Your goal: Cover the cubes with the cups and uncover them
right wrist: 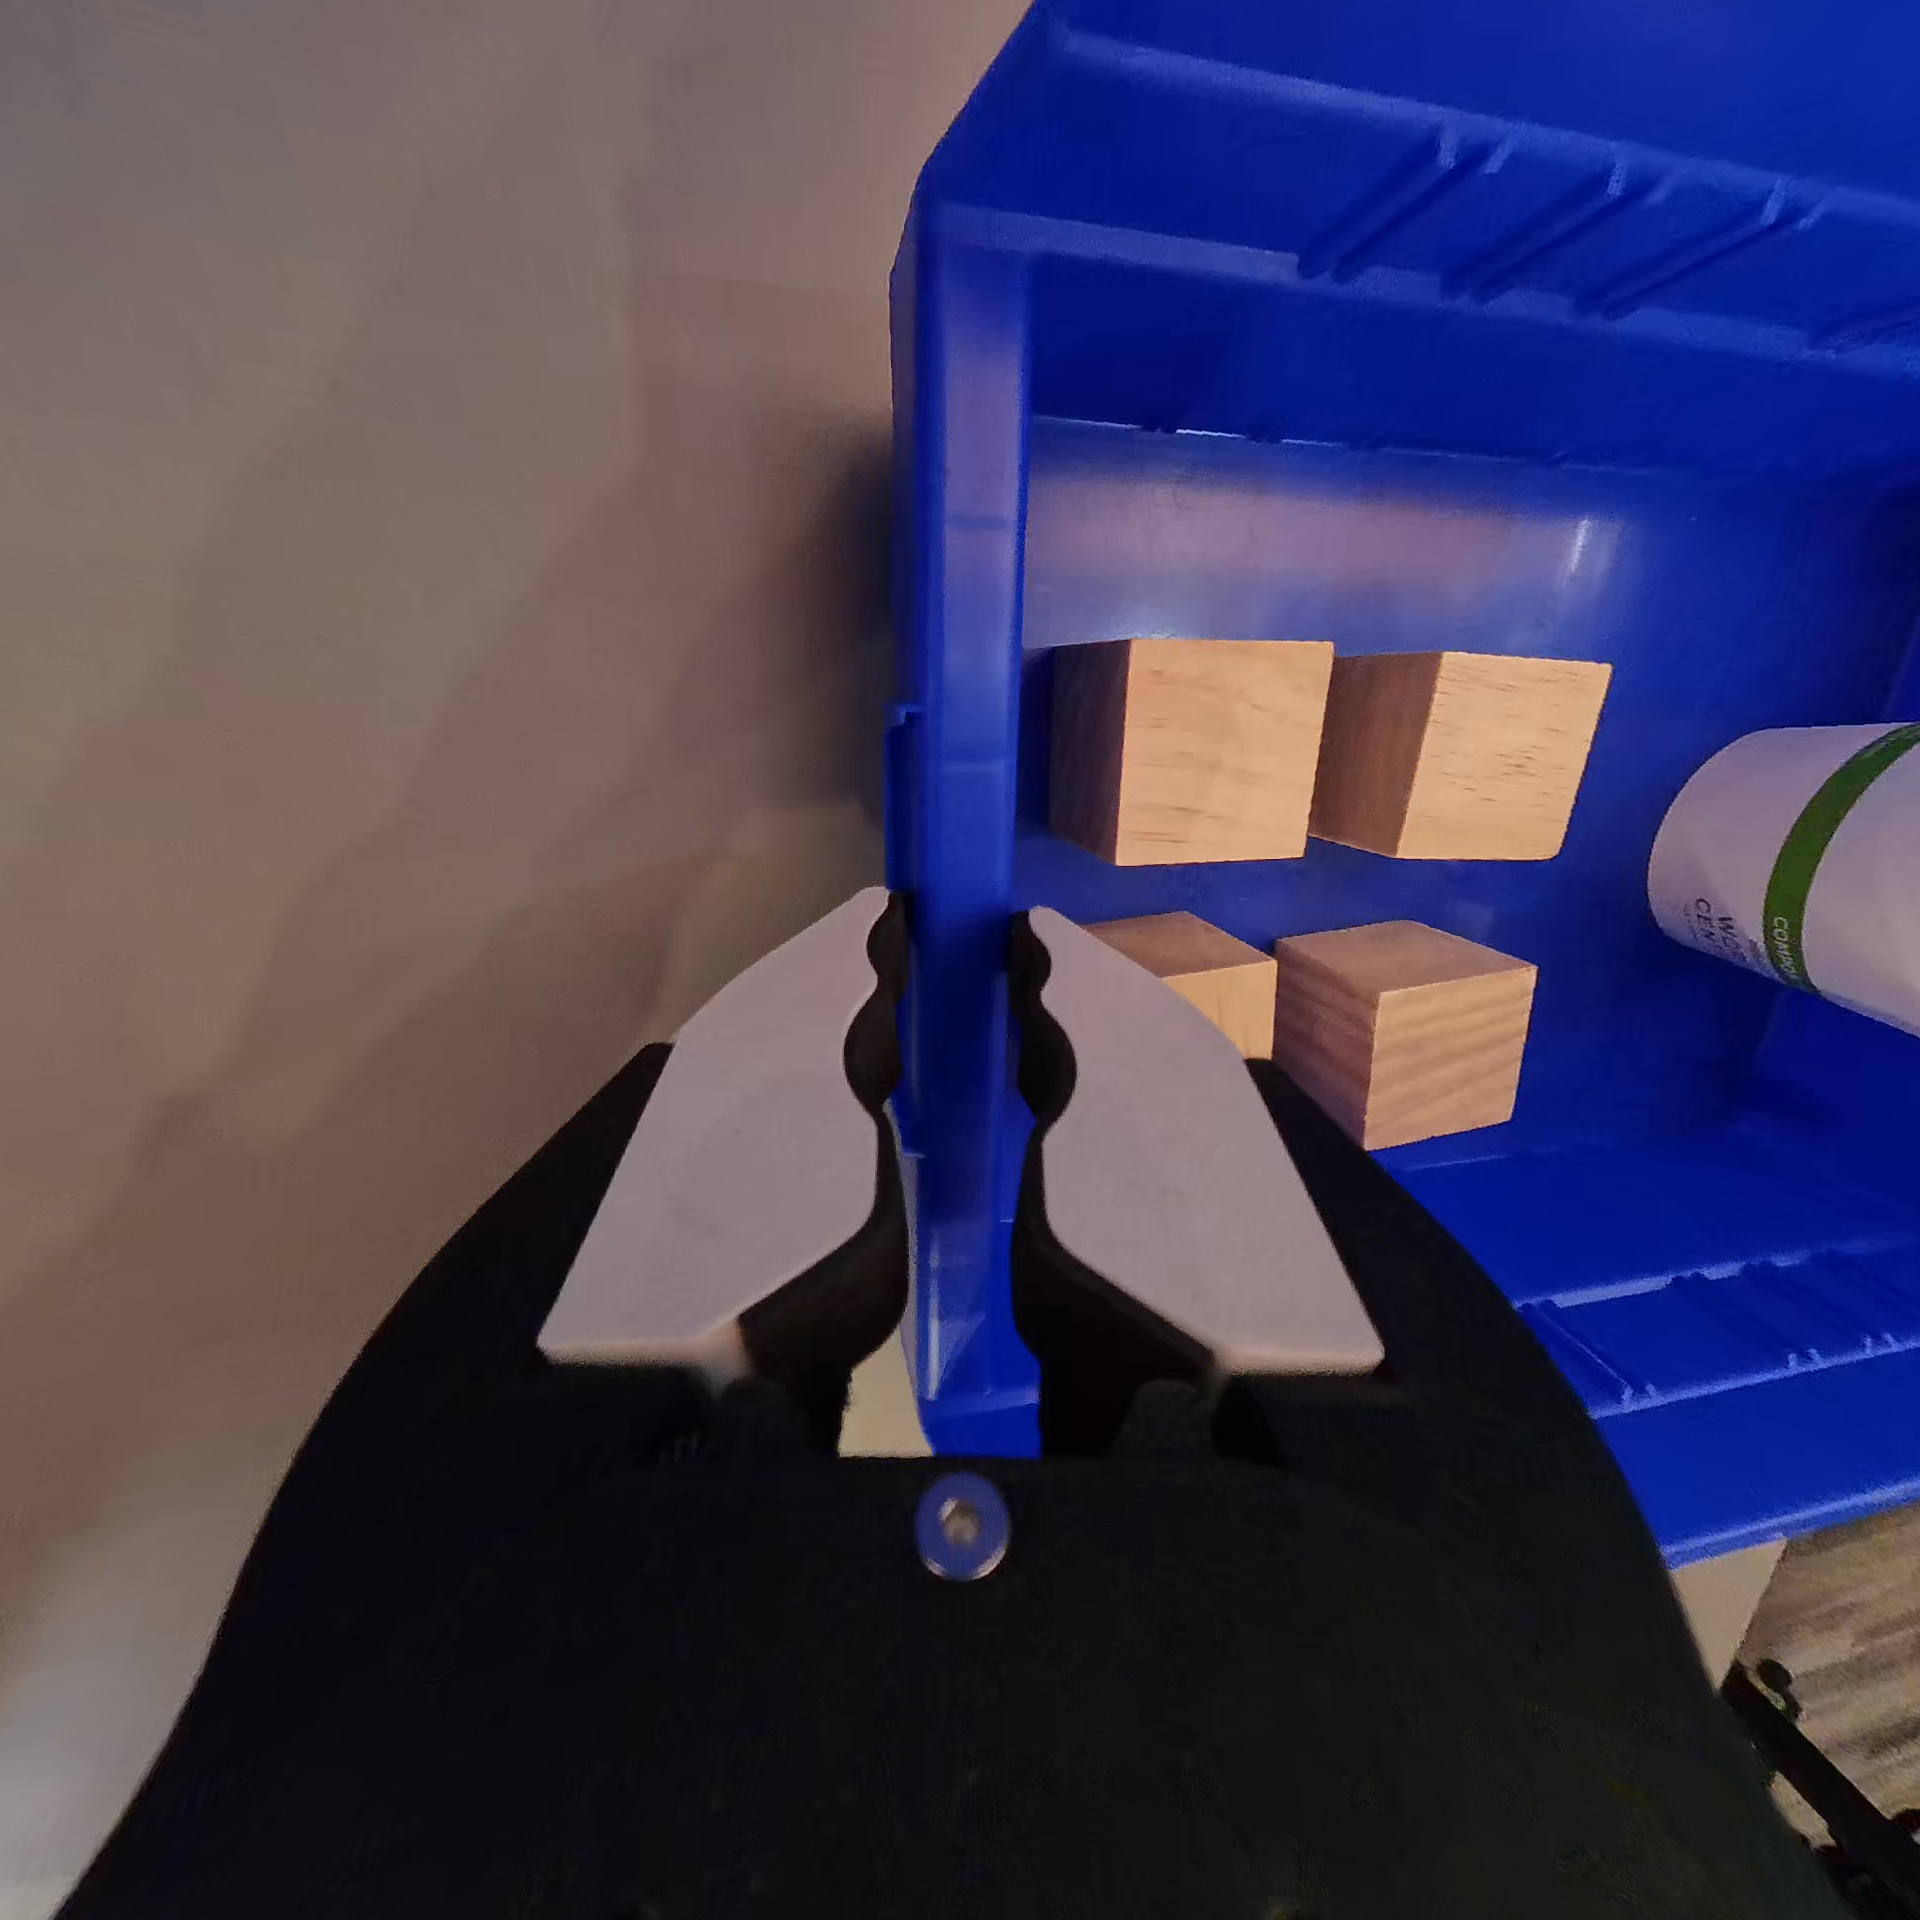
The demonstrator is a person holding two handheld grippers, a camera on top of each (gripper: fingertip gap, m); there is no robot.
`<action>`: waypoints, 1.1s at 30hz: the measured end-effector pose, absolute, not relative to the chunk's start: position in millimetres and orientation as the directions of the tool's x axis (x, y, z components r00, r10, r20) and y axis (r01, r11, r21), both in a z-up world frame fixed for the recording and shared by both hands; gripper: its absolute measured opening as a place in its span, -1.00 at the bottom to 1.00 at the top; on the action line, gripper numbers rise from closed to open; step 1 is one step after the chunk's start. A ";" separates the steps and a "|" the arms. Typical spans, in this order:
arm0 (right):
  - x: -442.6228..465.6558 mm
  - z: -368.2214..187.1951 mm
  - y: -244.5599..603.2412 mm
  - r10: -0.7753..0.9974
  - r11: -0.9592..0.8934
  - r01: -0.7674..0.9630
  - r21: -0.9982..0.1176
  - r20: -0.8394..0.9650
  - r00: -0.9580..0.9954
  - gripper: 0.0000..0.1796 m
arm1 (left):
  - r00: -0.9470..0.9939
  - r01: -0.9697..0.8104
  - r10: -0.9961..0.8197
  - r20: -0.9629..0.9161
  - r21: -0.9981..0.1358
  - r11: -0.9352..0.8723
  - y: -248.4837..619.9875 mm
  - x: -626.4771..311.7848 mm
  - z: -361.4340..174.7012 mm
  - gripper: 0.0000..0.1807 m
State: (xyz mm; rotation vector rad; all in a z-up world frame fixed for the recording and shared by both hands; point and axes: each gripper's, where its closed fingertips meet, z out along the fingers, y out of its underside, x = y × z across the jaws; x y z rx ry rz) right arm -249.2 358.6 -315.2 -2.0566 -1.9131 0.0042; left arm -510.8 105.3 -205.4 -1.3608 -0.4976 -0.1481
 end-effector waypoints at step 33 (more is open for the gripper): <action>-268.0 -151.9 223.5 0.797 -0.604 0.077 -0.793 -0.601 0.064 0.16 | 0.998 0.048 0.028 0.060 -0.942 0.332 105.4 -388.4 -102.9 -0.91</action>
